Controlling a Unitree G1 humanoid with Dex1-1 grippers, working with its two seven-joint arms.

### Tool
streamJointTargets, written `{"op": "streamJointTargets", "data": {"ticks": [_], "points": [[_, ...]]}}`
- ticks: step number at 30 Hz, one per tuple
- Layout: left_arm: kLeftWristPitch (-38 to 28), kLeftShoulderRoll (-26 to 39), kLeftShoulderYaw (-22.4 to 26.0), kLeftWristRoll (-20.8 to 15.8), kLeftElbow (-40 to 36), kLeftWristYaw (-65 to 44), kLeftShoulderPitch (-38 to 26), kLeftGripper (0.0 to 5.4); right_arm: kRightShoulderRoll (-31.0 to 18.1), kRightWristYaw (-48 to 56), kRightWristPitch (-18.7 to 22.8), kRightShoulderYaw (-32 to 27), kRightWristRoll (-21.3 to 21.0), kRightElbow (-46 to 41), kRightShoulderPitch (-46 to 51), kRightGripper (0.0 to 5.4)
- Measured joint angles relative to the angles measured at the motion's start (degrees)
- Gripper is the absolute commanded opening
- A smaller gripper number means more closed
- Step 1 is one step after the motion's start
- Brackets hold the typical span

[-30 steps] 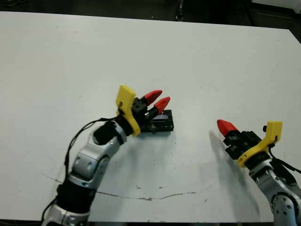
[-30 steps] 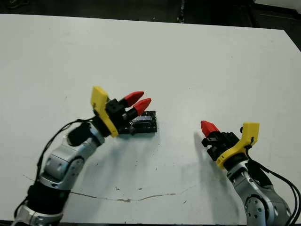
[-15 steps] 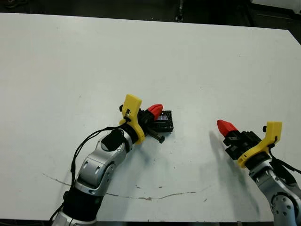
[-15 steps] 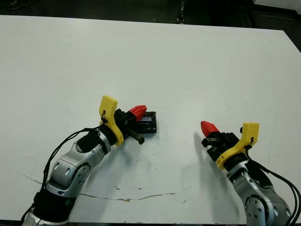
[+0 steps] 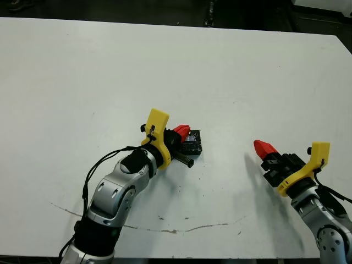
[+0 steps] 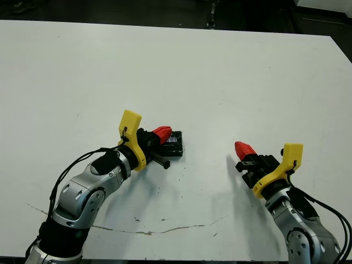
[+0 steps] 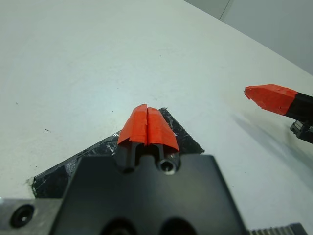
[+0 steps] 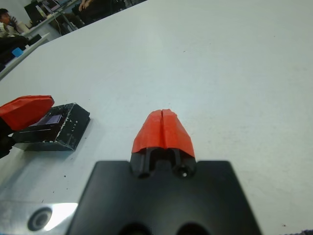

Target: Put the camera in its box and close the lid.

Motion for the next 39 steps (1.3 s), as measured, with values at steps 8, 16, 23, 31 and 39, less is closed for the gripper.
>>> {"op": "streamJointTargets", "data": {"ticks": [8,16,23,31,39], "points": [[-1.8,0.6,2.0,-2.7,-1.0,-2.0,3.1,0.02,0.0,0.1,-0.2,0.3,0.1,0.0,0.1,0.00],[-15.6,2.6,8.5,-3.8,-7.1,-3.5,12.0,0.02,1.1,0.0,-0.3,0.2,0.7,-0.4,0.2,0.00],[-41.9,3.3,14.8,2.7,-6.1,-1.7,16.5,0.02,2.4,-0.2,-3.6,-0.4,1.2,-2.8,-0.3,0.00],[-55.0,1.8,17.9,7.7,0.1,4.4,19.8,0.02,5.0,-2.7,-7.5,0.0,0.7,-3.6,-2.2,0.00],[-58.9,0.8,17.5,9.9,4.4,7.2,20.1,0.02,6.6,-5.7,-7.8,1.0,-0.1,-4.5,-2.4,0.00]]}}
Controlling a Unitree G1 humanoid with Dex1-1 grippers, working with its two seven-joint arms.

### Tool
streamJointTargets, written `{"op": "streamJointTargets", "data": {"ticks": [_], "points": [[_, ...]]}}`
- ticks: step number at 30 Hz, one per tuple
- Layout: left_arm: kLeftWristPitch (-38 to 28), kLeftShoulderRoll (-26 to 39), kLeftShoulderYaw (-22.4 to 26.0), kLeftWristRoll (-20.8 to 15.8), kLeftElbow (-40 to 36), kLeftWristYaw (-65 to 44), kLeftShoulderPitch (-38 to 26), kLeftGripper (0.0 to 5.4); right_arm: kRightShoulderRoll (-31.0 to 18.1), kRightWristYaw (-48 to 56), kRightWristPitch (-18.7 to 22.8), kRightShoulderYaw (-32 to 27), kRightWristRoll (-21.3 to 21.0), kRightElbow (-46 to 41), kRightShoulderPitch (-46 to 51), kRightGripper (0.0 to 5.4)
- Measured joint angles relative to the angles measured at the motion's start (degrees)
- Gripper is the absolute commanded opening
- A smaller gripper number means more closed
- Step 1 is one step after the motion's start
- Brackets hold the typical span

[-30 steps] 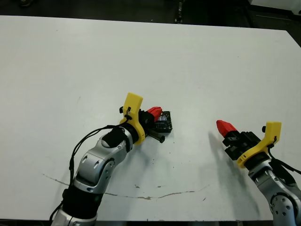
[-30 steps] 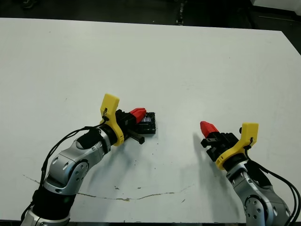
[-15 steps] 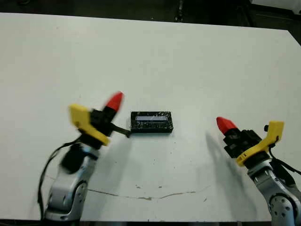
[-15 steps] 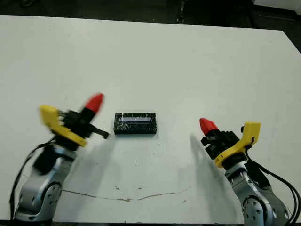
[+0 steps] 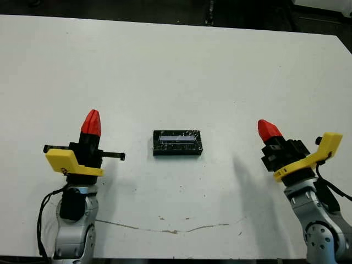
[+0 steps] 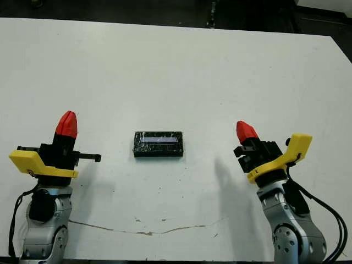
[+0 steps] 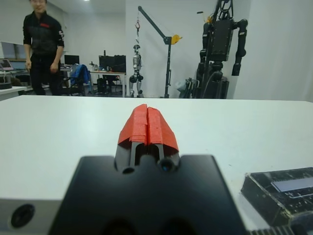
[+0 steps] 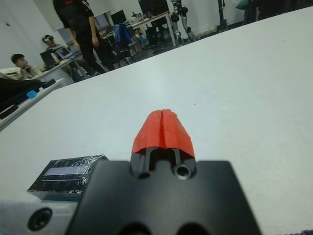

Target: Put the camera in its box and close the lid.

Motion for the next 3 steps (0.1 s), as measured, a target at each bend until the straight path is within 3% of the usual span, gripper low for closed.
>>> {"op": "streamJointTargets", "data": {"ticks": [3], "points": [[-0.2,0.0,-0.4,0.1,0.4,0.3,-0.2,0.02,0.2,-0.7,0.0,0.0,0.1,0.0,0.0,0.00]]}}
